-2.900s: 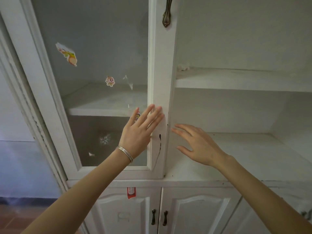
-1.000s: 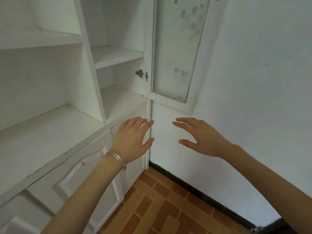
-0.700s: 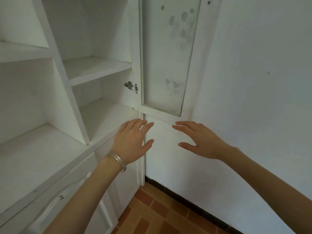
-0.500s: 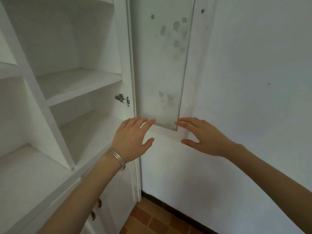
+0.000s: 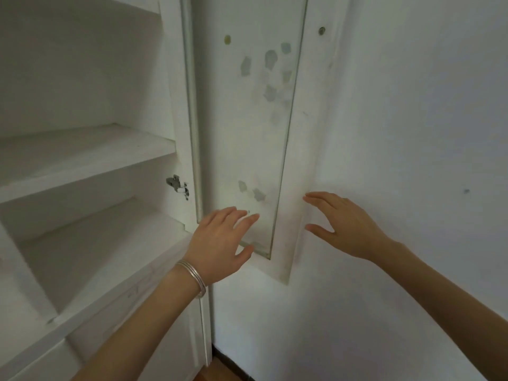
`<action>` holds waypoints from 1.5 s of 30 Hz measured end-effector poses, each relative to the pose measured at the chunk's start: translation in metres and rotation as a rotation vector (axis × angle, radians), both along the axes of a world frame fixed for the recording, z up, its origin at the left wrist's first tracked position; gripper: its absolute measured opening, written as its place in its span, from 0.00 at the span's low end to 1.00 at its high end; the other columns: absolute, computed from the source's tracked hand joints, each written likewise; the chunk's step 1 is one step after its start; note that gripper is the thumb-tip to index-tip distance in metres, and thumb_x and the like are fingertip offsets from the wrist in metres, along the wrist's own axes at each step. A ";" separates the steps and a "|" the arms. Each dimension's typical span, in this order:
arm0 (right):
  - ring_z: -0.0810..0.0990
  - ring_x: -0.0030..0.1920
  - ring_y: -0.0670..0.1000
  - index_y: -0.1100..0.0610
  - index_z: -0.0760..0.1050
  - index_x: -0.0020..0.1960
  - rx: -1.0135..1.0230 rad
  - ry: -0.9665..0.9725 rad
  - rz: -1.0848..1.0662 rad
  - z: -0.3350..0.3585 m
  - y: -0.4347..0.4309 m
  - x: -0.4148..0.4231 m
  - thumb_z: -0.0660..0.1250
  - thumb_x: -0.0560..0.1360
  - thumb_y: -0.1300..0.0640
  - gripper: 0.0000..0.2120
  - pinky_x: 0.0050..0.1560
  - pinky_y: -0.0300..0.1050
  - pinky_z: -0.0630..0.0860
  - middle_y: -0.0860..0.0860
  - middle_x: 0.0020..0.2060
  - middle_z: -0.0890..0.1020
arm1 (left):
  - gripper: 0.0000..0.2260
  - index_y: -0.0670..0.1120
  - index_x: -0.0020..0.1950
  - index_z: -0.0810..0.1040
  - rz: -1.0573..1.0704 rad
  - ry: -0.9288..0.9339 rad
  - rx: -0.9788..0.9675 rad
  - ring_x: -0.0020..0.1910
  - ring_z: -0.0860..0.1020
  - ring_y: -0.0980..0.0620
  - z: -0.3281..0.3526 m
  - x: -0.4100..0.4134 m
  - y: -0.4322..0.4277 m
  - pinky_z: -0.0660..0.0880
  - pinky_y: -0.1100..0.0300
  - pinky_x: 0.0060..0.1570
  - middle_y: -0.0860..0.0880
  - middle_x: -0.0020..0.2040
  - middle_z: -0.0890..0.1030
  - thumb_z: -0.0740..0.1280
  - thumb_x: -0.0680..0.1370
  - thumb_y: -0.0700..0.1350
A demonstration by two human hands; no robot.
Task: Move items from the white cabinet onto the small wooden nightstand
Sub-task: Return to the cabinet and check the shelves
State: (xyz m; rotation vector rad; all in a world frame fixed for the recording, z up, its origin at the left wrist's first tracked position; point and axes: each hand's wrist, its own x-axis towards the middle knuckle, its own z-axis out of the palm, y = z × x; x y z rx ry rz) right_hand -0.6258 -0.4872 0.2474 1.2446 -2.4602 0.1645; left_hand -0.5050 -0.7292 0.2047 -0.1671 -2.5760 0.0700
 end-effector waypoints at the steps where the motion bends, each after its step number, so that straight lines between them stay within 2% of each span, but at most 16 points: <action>1: 0.72 0.63 0.52 0.56 0.66 0.68 -0.021 0.009 0.005 0.003 0.003 -0.010 0.50 0.74 0.36 0.31 0.60 0.46 0.68 0.51 0.66 0.71 | 0.24 0.48 0.65 0.74 0.003 0.003 -0.002 0.58 0.76 0.44 0.001 -0.007 0.005 0.72 0.50 0.56 0.47 0.57 0.79 0.57 0.73 0.57; 5: 0.72 0.63 0.52 0.56 0.66 0.68 -0.061 -0.019 0.038 0.003 0.015 -0.043 0.56 0.75 0.40 0.28 0.61 0.46 0.67 0.51 0.66 0.71 | 0.24 0.48 0.65 0.74 0.034 0.009 -0.003 0.58 0.76 0.44 0.001 -0.033 0.023 0.72 0.50 0.56 0.47 0.57 0.79 0.58 0.73 0.57; 9: 0.66 0.68 0.51 0.55 0.58 0.73 -0.056 -0.137 0.143 -0.006 0.019 -0.064 0.58 0.75 0.41 0.31 0.66 0.44 0.61 0.50 0.70 0.65 | 0.24 0.49 0.65 0.74 0.077 -0.022 -0.012 0.58 0.76 0.45 -0.007 -0.047 0.040 0.72 0.51 0.56 0.48 0.57 0.79 0.58 0.72 0.57; 12: 0.62 0.69 0.48 0.54 0.54 0.74 -0.070 -0.187 0.237 -0.015 0.014 -0.071 0.58 0.75 0.42 0.32 0.66 0.39 0.57 0.49 0.72 0.62 | 0.24 0.49 0.65 0.74 0.113 -0.044 -0.005 0.58 0.76 0.45 -0.012 -0.049 0.046 0.72 0.51 0.56 0.47 0.57 0.79 0.58 0.72 0.57; 17: 0.64 0.68 0.46 0.56 0.56 0.73 -0.163 -0.291 0.388 -0.027 0.011 -0.083 0.61 0.75 0.43 0.33 0.67 0.43 0.63 0.49 0.69 0.65 | 0.24 0.48 0.65 0.74 0.169 -0.052 0.017 0.59 0.75 0.45 -0.015 -0.041 0.054 0.71 0.50 0.57 0.47 0.58 0.79 0.58 0.73 0.56; 23: 0.68 0.65 0.48 0.62 0.61 0.71 -0.202 -0.215 0.546 -0.029 0.005 -0.073 0.59 0.75 0.44 0.31 0.66 0.37 0.62 0.54 0.66 0.71 | 0.24 0.49 0.66 0.73 0.250 -0.076 0.041 0.59 0.75 0.46 -0.021 -0.018 0.058 0.71 0.50 0.57 0.48 0.59 0.78 0.57 0.74 0.57; 29: 0.72 0.63 0.53 0.64 0.64 0.69 -0.235 -0.113 0.704 -0.033 -0.015 -0.040 0.60 0.77 0.50 0.26 0.63 0.46 0.69 0.57 0.64 0.73 | 0.23 0.49 0.68 0.71 0.317 -0.075 0.063 0.61 0.74 0.46 -0.024 0.021 0.042 0.69 0.51 0.59 0.48 0.61 0.77 0.57 0.75 0.56; 34: 0.73 0.61 0.52 0.64 0.67 0.68 -0.256 -0.095 0.801 -0.033 -0.046 -0.001 0.61 0.77 0.52 0.23 0.63 0.43 0.70 0.57 0.61 0.75 | 0.23 0.49 0.68 0.71 0.385 -0.079 0.059 0.61 0.74 0.46 -0.021 0.068 0.015 0.69 0.52 0.59 0.48 0.61 0.77 0.57 0.75 0.56; 41: 0.73 0.59 0.52 0.63 0.65 0.69 -0.272 -0.149 0.936 -0.032 -0.110 0.059 0.60 0.78 0.53 0.23 0.62 0.43 0.70 0.56 0.61 0.71 | 0.23 0.48 0.67 0.72 0.491 -0.050 0.052 0.60 0.75 0.46 -0.015 0.147 -0.027 0.71 0.51 0.57 0.48 0.60 0.77 0.57 0.75 0.56; 45: 0.69 0.64 0.51 0.61 0.63 0.71 -0.219 -0.049 0.918 -0.036 -0.159 0.094 0.59 0.77 0.51 0.25 0.64 0.46 0.69 0.56 0.65 0.68 | 0.23 0.47 0.66 0.73 0.542 -0.038 0.030 0.59 0.75 0.45 -0.007 0.186 -0.058 0.72 0.50 0.55 0.47 0.60 0.78 0.57 0.75 0.56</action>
